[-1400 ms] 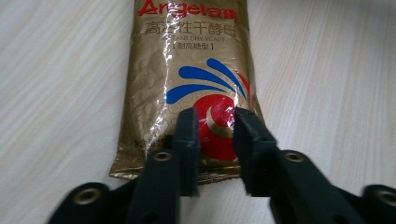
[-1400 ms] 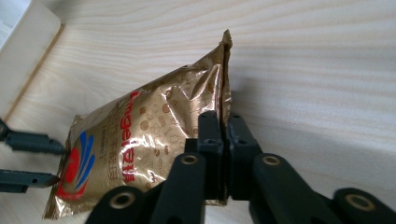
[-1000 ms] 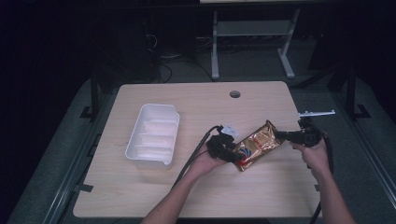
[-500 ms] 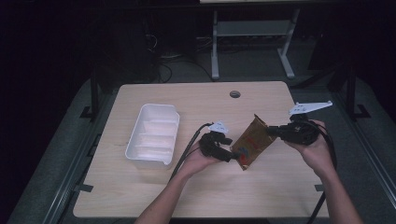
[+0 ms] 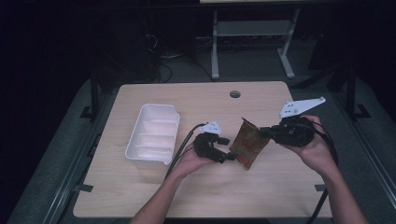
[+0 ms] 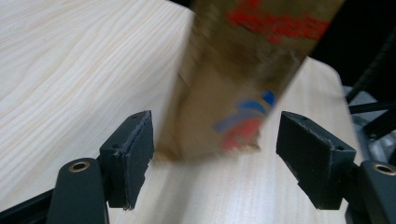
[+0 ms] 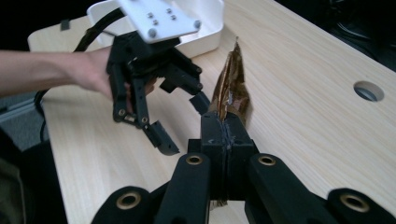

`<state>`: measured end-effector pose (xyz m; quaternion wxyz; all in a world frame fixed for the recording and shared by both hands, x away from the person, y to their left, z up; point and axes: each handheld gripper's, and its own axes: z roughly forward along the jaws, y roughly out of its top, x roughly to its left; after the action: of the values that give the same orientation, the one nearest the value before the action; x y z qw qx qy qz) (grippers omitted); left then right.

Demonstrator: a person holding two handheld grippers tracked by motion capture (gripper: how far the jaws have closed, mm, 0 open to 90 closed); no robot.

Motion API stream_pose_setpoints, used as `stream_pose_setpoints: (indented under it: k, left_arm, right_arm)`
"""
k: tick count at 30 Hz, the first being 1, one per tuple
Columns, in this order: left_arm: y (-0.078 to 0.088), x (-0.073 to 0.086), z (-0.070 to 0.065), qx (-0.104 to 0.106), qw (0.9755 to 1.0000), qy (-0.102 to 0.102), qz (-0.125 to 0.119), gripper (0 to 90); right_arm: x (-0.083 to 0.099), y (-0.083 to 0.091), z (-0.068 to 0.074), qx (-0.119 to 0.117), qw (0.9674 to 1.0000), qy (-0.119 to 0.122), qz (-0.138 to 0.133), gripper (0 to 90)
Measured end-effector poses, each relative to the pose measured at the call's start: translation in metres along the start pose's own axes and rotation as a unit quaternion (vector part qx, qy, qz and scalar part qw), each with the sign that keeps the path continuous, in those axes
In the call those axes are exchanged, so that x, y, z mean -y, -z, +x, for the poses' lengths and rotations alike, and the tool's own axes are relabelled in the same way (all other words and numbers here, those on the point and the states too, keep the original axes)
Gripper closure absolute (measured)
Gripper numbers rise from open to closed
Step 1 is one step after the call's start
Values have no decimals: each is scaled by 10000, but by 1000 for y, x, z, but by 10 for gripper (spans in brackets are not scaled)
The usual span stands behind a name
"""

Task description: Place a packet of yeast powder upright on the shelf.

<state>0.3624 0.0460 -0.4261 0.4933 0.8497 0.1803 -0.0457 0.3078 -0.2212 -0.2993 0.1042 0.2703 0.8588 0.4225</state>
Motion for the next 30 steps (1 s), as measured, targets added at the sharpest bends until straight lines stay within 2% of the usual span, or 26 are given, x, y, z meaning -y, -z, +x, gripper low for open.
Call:
stream_pose_setpoints:
  k: [1, 5, 7, 9, 11, 14, 15, 18, 25, 30]
  left_arm:
    - [2, 0, 0, 45, 10000, -25, -12, 271]
    - [2, 2, 0, 431, 9991, 0, -49, 281]
    - [0, 3, 0, 634, 9980, -11, -29, 302]
    - [-2, 3, -3, 761, 9971, -52, 10, 365]
    - [-4, 4, -4, 771, 9969, -137, 83, 397]
    - [-3, 6, -5, 920, 9956, -180, 95, 531]
    - [-1, 6, -7, 941, 9953, -232, 18, 635]
    - [0, 6, -9, 1004, 9945, -283, 28, 725]
    - [-2, 5, -15, 1024, 9940, -373, 113, 798]
    - [0, 8, -16, 987, 9943, -372, 153, 816]
  right_arm:
    - [-3, 1, 3, -110, 9999, 100, 40, 891]
    - [-6, 1, 8, -222, 9995, 231, 32, 891]
    - [-8, 1, 10, -314, 9991, 283, 13, 891]
    - [-11, -2, 13, -416, 9985, 346, -11, 891]
    - [-11, -2, 13, -441, 9984, 349, -25, 891]
    - [-11, -2, 11, -488, 9983, 311, -98, 890]
    - [-10, -2, 10, -478, 9984, 277, -141, 888]
    - [-9, 0, 7, -480, 9984, 225, -202, 887]
    - [1, 0, -4, -511, 9979, -33, -388, 871]
    - [8, 1, -9, -575, 9965, -209, -571, 789]
